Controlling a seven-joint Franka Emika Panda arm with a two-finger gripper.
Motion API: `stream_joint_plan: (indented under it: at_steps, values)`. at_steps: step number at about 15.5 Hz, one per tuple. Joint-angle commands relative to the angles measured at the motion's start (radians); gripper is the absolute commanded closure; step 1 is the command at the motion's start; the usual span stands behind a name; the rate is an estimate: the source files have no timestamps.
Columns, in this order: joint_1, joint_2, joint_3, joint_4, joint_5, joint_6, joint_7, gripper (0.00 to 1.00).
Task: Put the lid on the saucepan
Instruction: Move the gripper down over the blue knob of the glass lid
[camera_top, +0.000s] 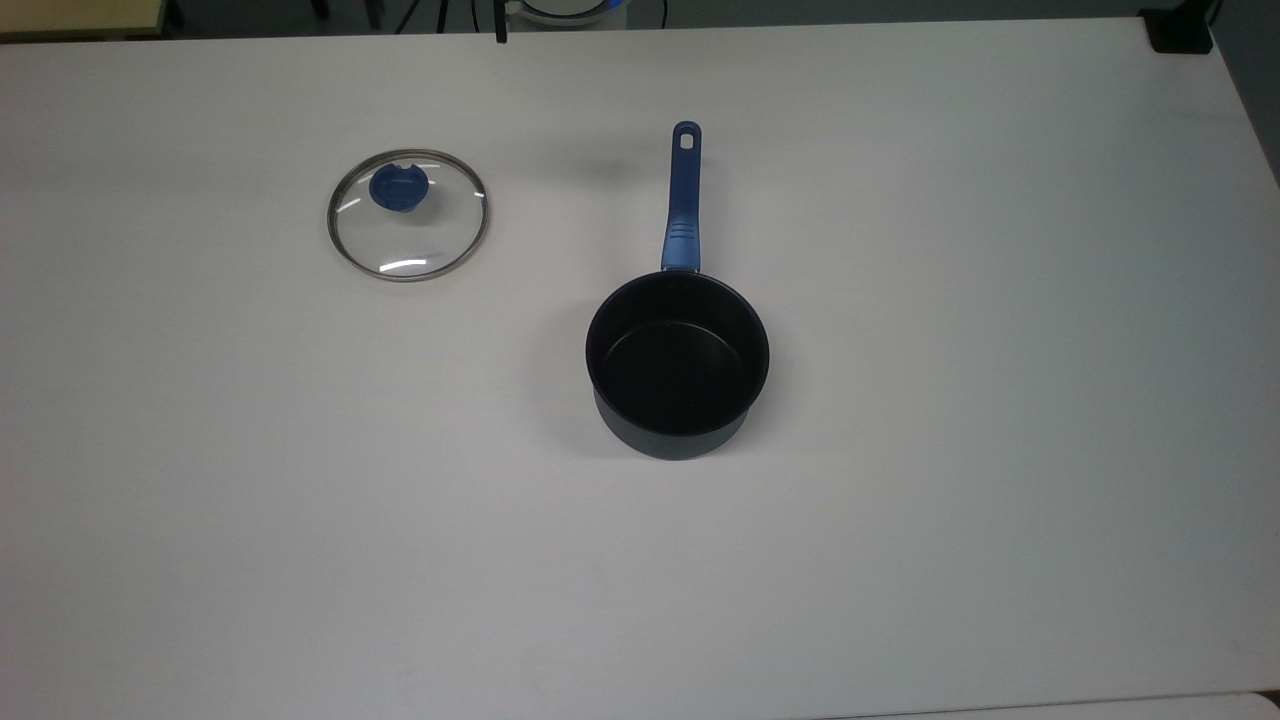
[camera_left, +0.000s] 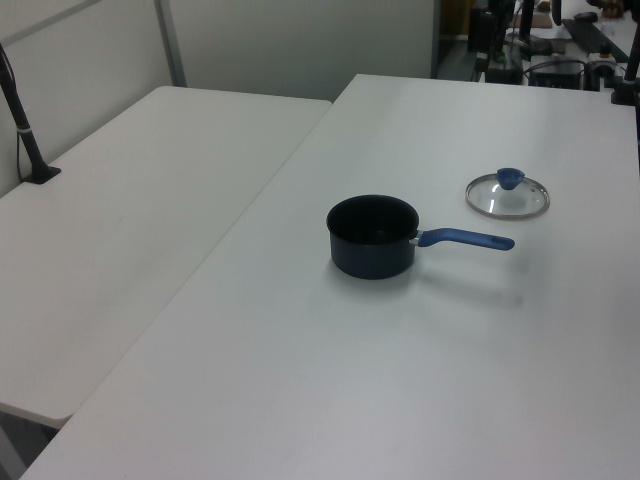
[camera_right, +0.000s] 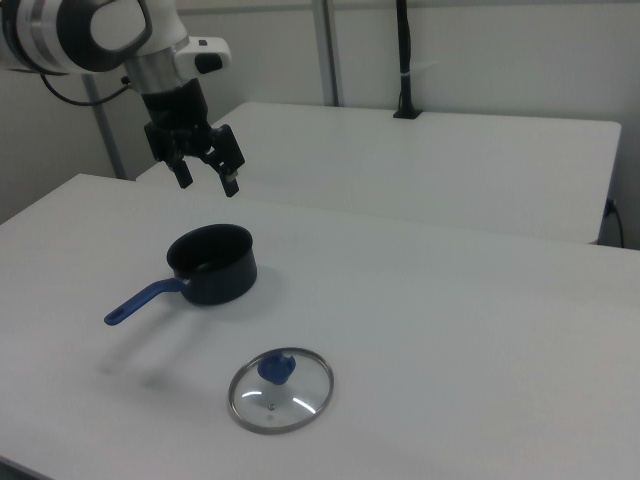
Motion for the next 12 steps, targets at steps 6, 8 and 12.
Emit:
stream_joint_plan:
  at_steps: [6, 8, 12]
  values:
    - [0.007, 0.007, -0.052, -0.008, -0.009, -0.003, -0.173, 0.00]
    - [0.002, 0.009, -0.054, -0.040, -0.018, -0.039, -0.198, 0.00]
    - [-0.025, 0.024, -0.075, -0.190, -0.093, 0.006, -0.195, 0.00]
